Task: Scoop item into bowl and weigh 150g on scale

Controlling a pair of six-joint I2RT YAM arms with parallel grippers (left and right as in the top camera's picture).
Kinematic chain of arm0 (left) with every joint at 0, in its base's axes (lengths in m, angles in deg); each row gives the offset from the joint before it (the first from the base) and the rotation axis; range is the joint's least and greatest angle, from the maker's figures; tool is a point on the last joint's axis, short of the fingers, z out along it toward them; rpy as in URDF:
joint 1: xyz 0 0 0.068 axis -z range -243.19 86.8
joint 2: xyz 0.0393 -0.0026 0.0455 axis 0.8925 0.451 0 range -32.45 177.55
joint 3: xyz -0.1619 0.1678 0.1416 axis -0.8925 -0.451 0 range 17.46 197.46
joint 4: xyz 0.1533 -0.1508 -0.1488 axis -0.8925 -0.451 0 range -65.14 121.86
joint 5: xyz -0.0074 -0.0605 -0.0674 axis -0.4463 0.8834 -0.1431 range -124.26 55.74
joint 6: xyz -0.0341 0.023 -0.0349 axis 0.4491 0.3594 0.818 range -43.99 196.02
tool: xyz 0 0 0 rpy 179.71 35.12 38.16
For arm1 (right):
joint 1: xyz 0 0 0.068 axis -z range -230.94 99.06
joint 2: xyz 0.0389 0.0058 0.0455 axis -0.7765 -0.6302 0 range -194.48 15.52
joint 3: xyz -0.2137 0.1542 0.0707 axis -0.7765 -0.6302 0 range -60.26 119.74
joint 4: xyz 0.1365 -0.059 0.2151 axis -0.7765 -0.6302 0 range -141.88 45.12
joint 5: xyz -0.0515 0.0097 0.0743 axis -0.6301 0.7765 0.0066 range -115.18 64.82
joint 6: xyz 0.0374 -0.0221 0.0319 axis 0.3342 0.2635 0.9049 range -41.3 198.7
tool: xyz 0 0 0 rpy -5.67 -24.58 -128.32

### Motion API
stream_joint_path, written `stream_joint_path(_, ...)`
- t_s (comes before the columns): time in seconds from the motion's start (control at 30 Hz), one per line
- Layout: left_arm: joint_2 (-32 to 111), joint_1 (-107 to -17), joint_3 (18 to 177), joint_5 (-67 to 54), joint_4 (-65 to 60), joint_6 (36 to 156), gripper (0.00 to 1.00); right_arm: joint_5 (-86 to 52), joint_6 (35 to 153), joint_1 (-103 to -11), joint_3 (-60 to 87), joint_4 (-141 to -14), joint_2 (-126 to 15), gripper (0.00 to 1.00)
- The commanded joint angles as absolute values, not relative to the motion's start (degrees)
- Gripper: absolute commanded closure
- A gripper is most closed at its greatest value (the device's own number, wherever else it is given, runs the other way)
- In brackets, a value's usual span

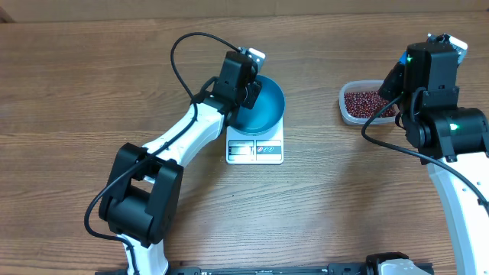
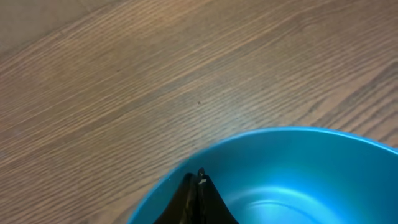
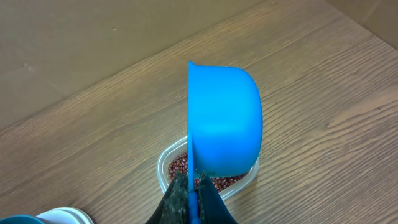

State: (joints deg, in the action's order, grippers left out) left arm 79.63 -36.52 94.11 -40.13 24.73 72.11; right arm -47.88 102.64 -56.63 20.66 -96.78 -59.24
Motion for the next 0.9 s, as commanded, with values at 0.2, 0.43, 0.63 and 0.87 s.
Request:
stream_joint_path(0.2,71.8,-35.0,95.3,-39.7,19.5,69.1,0.96,-48.0,102.4,-56.4,22.0,-96.4,-58.9,0.96)
stream_joint_path(0.43,62.2,-35.0,95.3,-38.9,15.9,68.7,0.96,-47.9,102.4,-56.4,22.0,-96.4,-58.9,0.96)
stream_joint_path(0.63,55.1,-35.0,95.3,-30.6,7.8,66.8,0.96,-47.9,102.4,-56.4,22.0,-96.4,-58.9,0.96)
stream_joint_path(0.87,54.1,-32.9,95.3,-25.1,-2.6,63.4,0.96,-46.9,102.4,-56.4,22.0,-96.4,-58.9,0.96)
